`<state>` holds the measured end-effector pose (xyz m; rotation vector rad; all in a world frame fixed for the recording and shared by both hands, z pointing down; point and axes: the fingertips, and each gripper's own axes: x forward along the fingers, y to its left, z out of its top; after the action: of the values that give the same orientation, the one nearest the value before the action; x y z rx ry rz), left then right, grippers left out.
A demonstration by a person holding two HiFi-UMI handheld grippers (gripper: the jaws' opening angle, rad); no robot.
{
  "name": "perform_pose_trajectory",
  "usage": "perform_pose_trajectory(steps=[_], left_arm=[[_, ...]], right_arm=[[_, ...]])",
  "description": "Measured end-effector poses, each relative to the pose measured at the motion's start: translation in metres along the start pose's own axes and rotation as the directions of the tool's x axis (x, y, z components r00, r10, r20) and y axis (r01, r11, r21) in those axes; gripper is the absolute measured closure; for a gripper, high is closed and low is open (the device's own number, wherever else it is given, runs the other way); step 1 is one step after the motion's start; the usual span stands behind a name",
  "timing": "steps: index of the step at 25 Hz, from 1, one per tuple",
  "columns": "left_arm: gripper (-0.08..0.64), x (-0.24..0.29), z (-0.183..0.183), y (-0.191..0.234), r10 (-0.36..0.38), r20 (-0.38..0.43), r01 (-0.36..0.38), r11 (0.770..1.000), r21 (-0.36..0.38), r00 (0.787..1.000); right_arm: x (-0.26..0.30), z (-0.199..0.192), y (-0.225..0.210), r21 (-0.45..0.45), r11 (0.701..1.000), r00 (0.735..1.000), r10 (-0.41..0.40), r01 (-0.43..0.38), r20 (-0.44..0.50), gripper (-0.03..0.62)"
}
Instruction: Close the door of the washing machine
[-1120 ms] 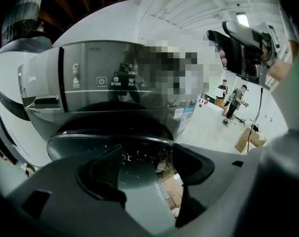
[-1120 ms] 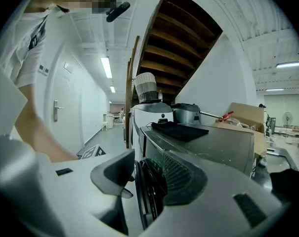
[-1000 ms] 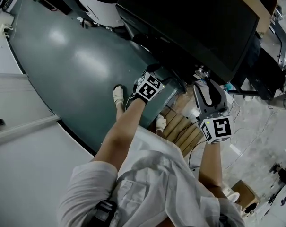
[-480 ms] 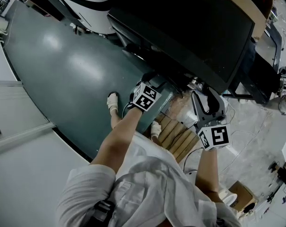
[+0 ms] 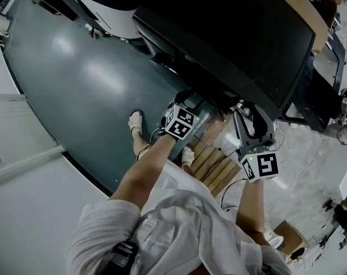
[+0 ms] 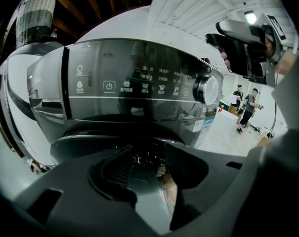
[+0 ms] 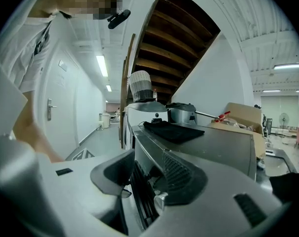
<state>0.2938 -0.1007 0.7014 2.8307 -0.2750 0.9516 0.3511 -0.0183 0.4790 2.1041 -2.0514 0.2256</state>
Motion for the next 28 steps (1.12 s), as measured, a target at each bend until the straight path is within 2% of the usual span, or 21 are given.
perform_pose_trajectory(steps=[6, 16, 20, 23, 25, 28], left_arm=[[0.365, 0.002, -0.001, 0.0, 0.017, -0.003, -0.017, 0.999, -0.04, 1.0], [0.365, 0.003, 0.001, 0.003, 0.003, -0.025, -0.004, 0.999, -0.035, 1.0], [0.364, 0.002, -0.003, 0.002, -0.031, -0.043, 0.03, 0.999, -0.037, 0.999], [0.309, 0.0, -0.003, -0.006, -0.097, -0.05, 0.095, 0.995, -0.038, 0.994], [0.305, -0.009, 0.001, -0.003, -0.101, -0.034, 0.099, 0.994, -0.054, 0.994], [0.305, -0.039, 0.011, 0.013, -0.054, 0.025, 0.056, 0.997, -0.045, 0.998]], right_arm=[[0.001, -0.003, 0.001, -0.001, 1.0, 1.0, 0.013, -0.013, -0.011, 0.396], [-0.004, 0.006, 0.005, -0.015, 1.0, 1.0, 0.006, -0.006, -0.006, 0.396], [-0.013, 0.007, 0.009, -0.015, 1.0, 1.0, -0.004, 0.004, -0.006, 0.396], [-0.018, 0.014, 0.016, -0.03, 1.0, 1.0, -0.004, 0.004, -0.001, 0.396], [-0.021, 0.02, 0.021, -0.041, 0.999, 1.0, -0.004, 0.004, 0.004, 0.396], [-0.027, 0.025, 0.027, -0.041, 0.999, 1.0, -0.006, 0.006, 0.012, 0.4]])
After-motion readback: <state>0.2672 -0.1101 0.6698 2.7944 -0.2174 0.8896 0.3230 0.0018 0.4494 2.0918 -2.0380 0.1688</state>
